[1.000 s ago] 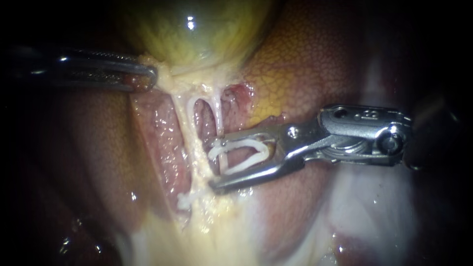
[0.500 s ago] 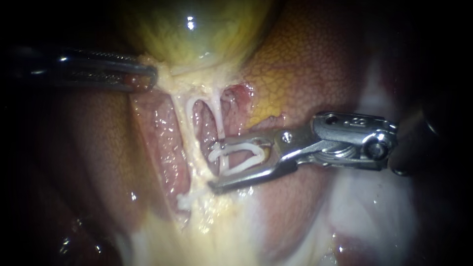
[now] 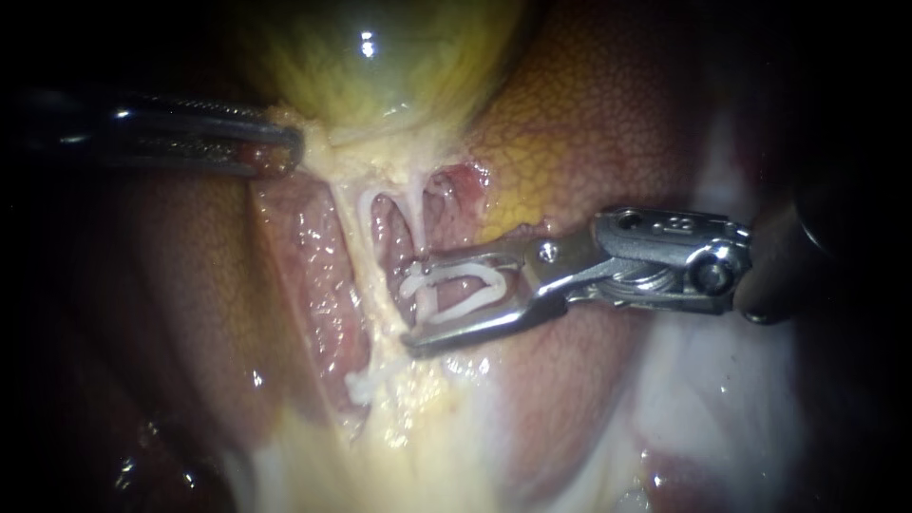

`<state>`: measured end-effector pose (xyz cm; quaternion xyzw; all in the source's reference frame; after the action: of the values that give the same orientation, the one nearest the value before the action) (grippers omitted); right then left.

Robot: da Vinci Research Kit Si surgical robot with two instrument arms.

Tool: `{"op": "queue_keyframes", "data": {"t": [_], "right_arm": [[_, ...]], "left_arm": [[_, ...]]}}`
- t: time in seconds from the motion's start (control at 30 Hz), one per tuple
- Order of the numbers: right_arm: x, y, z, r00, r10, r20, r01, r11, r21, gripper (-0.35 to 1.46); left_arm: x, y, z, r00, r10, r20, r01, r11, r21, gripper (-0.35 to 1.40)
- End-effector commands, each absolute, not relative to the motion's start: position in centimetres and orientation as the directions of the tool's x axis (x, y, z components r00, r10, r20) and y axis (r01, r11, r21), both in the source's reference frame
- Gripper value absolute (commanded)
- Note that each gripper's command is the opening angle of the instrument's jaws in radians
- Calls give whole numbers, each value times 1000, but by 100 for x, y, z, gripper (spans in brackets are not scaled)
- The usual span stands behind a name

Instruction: Clipping second clip left tube

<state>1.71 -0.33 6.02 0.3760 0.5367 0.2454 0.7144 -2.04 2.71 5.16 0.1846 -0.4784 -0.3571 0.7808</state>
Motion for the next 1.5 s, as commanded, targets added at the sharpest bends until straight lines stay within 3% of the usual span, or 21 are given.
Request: {"op": "queue_keyframes", "data": {"t": [0.03, 0.3, 0.9, 1.5], "right_arm": [[173, -34, 602, 296, 755, -584, 61, 596, 801, 44], [181, -36, 605, 261, 751, -606, 160, 586, 795, 44], [213, -46, 596, 189, 759, -624, 272, 570, 775, 41], [229, -74, 533, 198, 760, -620, 343, 538, 770, 34]], "left_arm": [[-204, 271, 517, 287, -734, 616, 381, 677, 630, -35], [-206, 269, 519, 287, -733, 617, 383, 678, 628, -35], [-207, 269, 520, 287, -733, 617, 383, 678, 628, -35], [-206, 269, 520, 287, -733, 617, 382, 678, 628, -35]]}}
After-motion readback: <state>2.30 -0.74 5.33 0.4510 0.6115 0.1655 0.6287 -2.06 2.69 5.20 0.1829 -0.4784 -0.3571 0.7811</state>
